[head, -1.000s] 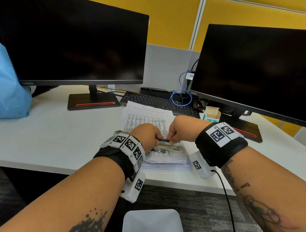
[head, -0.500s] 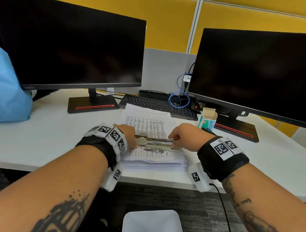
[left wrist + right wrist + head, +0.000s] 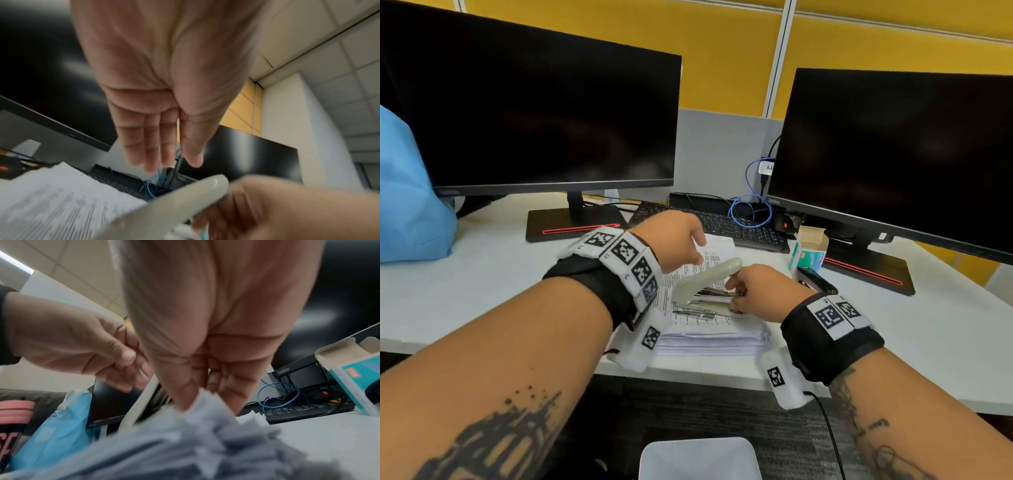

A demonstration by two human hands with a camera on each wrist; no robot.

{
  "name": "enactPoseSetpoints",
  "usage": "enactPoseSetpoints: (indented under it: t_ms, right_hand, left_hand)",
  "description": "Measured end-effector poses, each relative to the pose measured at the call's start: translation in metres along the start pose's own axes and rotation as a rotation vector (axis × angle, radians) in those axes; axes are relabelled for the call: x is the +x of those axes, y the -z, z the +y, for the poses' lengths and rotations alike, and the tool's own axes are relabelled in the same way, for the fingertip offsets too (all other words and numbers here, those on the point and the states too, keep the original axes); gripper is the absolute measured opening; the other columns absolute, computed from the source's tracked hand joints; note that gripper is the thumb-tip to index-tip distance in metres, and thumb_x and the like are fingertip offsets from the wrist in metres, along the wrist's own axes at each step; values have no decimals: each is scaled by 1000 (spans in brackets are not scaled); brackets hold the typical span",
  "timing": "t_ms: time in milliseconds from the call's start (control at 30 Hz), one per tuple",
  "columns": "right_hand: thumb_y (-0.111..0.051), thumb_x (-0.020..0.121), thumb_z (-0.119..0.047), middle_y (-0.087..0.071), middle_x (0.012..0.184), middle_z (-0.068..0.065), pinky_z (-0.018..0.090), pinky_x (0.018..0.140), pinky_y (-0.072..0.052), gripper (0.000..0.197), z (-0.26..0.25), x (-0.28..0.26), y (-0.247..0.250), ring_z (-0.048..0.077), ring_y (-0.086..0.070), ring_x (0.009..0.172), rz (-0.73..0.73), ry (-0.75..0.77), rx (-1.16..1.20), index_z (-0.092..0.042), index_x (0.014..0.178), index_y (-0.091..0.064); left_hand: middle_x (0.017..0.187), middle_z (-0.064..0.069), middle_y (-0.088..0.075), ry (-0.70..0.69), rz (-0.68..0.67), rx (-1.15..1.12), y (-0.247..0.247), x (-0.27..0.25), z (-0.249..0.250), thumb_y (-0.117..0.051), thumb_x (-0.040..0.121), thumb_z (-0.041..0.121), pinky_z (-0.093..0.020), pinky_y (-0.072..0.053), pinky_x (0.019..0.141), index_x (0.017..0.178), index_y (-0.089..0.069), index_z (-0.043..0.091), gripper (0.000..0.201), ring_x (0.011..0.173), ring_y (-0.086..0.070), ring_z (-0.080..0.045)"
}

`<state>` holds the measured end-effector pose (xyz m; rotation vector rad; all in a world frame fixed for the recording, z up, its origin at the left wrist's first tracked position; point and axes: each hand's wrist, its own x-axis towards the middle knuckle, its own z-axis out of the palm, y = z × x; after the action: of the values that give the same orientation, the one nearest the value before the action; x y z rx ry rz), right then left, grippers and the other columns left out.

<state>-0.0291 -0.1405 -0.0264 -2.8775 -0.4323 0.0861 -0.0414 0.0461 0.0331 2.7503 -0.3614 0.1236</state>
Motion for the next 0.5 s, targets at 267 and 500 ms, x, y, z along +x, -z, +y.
enactPoseSetpoints:
  t_ms: [267,500]
  right_hand:
    - [-64,90,-40,-61,123,2,21,84,-39,56,3,2,8,16,-58,107,13,-39,181,-16,139,-51]
    - [-53,95,-50,-57,95,4,29,71,-39,42,0,6,-13,21,-54,89,-91,-152,136,-11,110,-60]
  left_hand:
    - [127,3,-62,-78,-182,54,-52,-11,2,-50,96,7,-22,-39,82,132,-58,29,43,102,-57,-16]
    - [135,2,-59,-46,-200,-126,-70,-18,-11,-49,96,15,-27,-43,95,138,-52,32,45,117,-56,-18]
